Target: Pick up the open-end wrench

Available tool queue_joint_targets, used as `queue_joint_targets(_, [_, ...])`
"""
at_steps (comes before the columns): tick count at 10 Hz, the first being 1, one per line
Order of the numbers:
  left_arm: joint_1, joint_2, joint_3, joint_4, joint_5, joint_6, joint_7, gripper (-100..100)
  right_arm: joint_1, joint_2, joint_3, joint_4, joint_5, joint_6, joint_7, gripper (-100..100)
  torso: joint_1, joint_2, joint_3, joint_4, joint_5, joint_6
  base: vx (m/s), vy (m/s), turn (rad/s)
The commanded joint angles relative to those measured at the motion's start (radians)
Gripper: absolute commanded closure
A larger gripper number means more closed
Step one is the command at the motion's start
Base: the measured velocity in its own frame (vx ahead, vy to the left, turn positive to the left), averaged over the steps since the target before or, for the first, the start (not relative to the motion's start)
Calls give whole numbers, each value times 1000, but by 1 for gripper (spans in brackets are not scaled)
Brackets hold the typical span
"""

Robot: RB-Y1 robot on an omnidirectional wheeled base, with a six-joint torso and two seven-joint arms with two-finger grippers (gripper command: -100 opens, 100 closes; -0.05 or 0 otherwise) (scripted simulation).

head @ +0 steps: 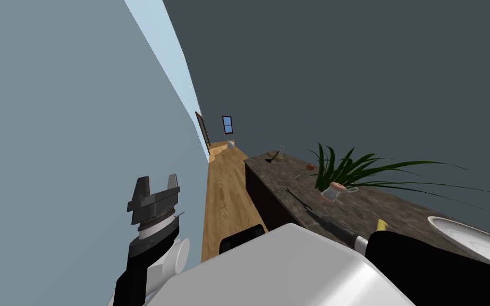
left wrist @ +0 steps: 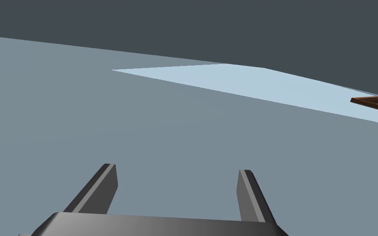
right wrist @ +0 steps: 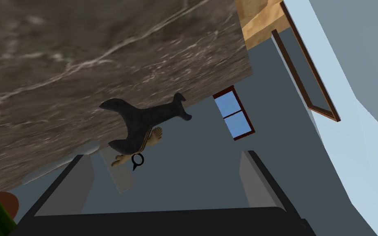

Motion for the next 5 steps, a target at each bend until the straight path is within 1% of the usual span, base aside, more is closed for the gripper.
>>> queue_joint_targets(1, [0,0,0,0,0,0,0,0,31,-13,-4,5,17,0,3,-100,0,0,0,0,0,0,81,7,49])
queue_joint_targets(2, [0,0,0,0,0,0,0,0,72,-48,-18,34,46,-2,2,-100,0,3,1,1,0,0,119,20,116])
queue_joint_targets(3, [0,0,0,0,0,0,0,0,97,-78,-31,62,74,-5,1,-100,0,1,1,0,0,0,177,37,158])
queue_joint_targets(4, [0,0,0,0,0,0,0,0,112,-84,-31,62,74,-5,1,-100,1,-2,-1,0,0,0,135,31,46])
queue_joint_targets(5, [0,0,0,0,0,0,0,0,148,-119,-41,90,103,-8,0,-100,1,-1,0,0,0,0,131,36,90])
